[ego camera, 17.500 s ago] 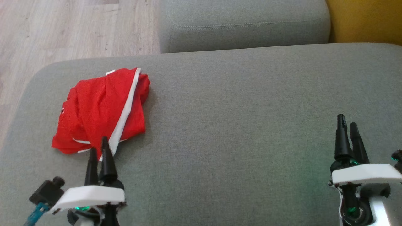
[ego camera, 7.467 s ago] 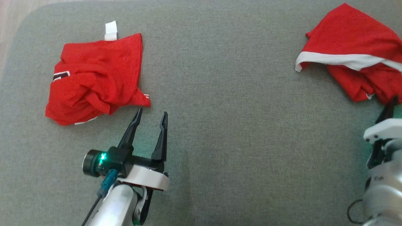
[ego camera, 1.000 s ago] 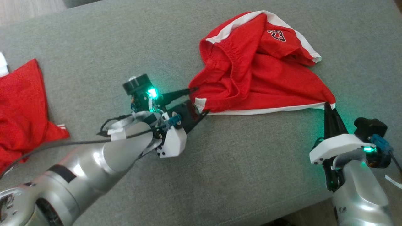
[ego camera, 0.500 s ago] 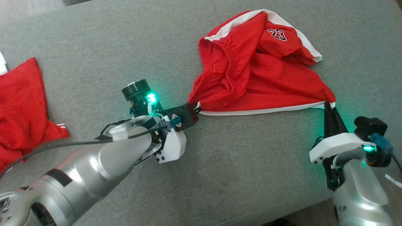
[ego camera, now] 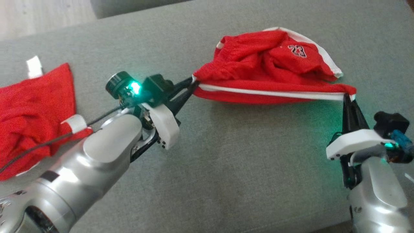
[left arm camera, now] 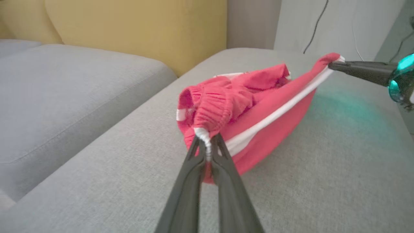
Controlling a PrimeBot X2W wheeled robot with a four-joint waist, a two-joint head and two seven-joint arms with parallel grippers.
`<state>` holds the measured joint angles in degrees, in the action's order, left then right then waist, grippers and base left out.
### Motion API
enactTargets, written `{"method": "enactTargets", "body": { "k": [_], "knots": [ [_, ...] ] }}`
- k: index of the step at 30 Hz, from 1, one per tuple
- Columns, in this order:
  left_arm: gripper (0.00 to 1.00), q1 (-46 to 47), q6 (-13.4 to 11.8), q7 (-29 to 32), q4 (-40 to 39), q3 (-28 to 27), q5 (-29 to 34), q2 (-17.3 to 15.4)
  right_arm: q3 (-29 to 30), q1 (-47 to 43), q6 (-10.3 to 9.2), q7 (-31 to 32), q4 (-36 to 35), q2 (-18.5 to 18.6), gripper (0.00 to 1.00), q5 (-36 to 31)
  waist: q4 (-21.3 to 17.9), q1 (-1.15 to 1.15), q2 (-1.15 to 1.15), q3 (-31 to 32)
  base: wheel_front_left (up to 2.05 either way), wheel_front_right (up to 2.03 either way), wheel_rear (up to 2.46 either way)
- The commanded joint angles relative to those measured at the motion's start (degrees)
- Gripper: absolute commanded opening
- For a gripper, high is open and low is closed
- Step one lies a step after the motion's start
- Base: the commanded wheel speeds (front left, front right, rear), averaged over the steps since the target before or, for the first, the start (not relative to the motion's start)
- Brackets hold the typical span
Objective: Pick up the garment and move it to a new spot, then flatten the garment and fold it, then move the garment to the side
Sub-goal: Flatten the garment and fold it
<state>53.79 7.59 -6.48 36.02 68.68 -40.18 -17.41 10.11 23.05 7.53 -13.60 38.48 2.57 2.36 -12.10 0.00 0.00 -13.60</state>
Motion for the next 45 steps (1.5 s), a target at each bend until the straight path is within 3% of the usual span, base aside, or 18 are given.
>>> {"method": "enactTargets", "body": {
  "k": [1, 12, 18, 24, 33, 45],
  "knots": [
    [0.0, 2.17, -0.1, -1.1, -0.48, -3.2, -1.43, -1.73, -0.83, 2.17, -0.04, 0.59, -2.63, 0.31, 0.0, -0.02, 1.03, 0.0, 0.0, 1.55, 0.0, 0.0, 0.0],
    [0.0, -0.23, -0.91, -3.02, -3.22, -9.94, -11.33, -2.5, -6.13, 6.91, -0.04, 10.06, -15.93, 1.68, 0.0, -1.82, 3.48, 0.0, 0.0, 8.91, 0.0, 0.0, 0.0],
    [0.0, 1.15, -5.33, -3.0, -6.58, -14.84, -14.82, -3.52, -10.73, 13.99, -0.04, 15.23, -21.78, 5.96, 0.0, 0.83, 5.41, 0.0, 0.0, 13.03, 0.0, 0.0, 0.0],
    [0.0, 3.78, -10.47, -3.08, -11.35, -19.98, -17.43, -4.71, -13.74, 20.87, -0.04, 14.53, -25.02, 9.05, 0.0, 0.15, 8.05, 0.0, 0.0, 15.56, 0.0, 0.0, 0.0],
    [0.0, 3.32, -16.86, -1.6, -18.33, -22.33, -17.98, -7.47, -15.12, 20.38, -0.04, 14.7, -25.11, 9.06, 0.0, -2.51, 11.02, 0.0, 0.0, 17.79, 0.0, 0.0, 0.0],
    [0.0, 0.82, -19.58, 3.54, -21.72, -20.45, -18.69, -9.61, -15.61, 14.91, -0.04, 23.0, -20.59, 9.35, 0.0, 0.56, 12.27, 0.0, 0.0, 17.98, 0.0, 0.0, 0.0]
  ]
}}
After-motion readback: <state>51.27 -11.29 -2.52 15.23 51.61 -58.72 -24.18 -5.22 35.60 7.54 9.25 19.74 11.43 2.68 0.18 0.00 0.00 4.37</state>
